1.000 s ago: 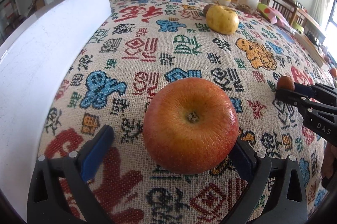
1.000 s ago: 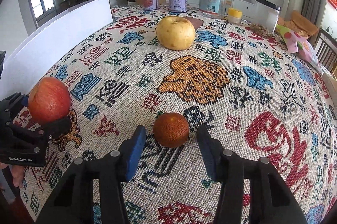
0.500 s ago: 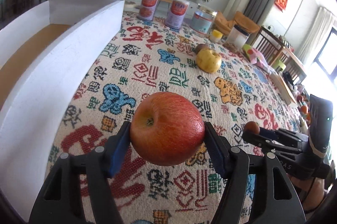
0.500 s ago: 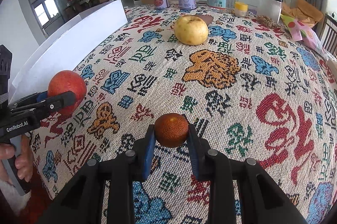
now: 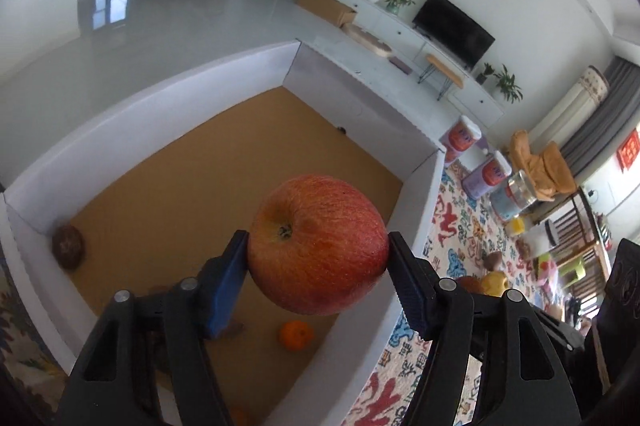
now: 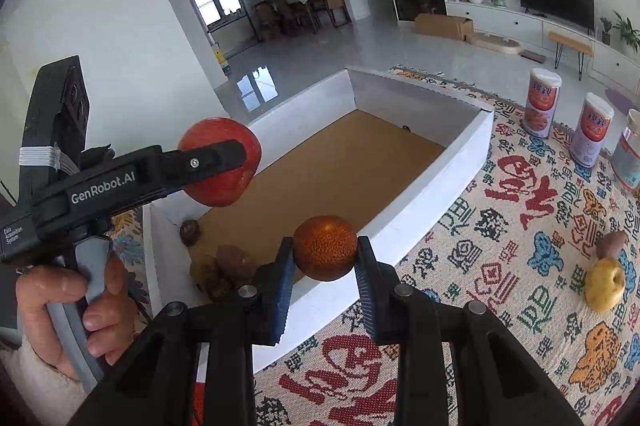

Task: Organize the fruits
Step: 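Lift both fruits over the white box and open both grippers to drop them, then move both tools back over the yellow apple on the cloth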

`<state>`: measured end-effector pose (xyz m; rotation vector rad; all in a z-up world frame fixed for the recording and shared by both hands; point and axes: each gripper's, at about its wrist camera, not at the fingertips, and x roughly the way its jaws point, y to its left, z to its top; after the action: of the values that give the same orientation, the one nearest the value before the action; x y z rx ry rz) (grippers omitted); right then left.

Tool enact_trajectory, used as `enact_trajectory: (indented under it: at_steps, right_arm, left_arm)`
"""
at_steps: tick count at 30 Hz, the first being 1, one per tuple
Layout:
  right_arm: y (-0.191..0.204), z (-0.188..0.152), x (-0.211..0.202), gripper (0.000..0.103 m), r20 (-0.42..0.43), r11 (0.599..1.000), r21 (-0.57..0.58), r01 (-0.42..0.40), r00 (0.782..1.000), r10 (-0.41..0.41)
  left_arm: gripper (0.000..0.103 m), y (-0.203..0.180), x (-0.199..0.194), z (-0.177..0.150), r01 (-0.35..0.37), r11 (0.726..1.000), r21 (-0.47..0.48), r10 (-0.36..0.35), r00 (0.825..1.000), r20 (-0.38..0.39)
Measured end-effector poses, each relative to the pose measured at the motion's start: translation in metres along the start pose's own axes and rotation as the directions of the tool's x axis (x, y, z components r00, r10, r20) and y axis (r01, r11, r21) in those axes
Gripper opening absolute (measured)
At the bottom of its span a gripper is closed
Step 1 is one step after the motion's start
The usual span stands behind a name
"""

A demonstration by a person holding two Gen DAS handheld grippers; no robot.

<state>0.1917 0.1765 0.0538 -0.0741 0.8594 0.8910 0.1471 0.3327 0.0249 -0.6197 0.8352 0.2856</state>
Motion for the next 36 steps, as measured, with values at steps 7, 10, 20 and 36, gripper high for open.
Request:
enact_trajectory:
  at_steps: [7,10,20,36]
  right_arm:
    - [0.021,0.020,0.092,0.031,-0.157,0.995,-0.058,0.080,0.984,-0.088]
    - [0.014,0.018,0.099,0.053,-0.160,0.993,-0.043,0.113,0.980,-0.118]
    - [-0.047,-0.038,-0.002,0.095,0.113,0.973,0.011,0.231,0.966,-0.231]
    - [-0.234,-0.279,-0.138,0.097,-0.104,0.711,0.361,0.604,0.783,-0.613]
  left_arm:
    - [0.070,0.047,0.065,-0.018,-0.057,0.985,-0.166,0.022,0.978,-0.205]
    - [0.075,0.050,0.061,-0.025,-0.019,0.982,-0.188,-0.013,0.986,-0.168]
    - [0.094,-0.045,-0.013,-0.059,0.041,0.993,0.108,-0.049,0.997,0.064]
    - [0.097,-0.232,0.085,-0.264,0.085,0.729,0.680,-0.038,0.996,-0.084]
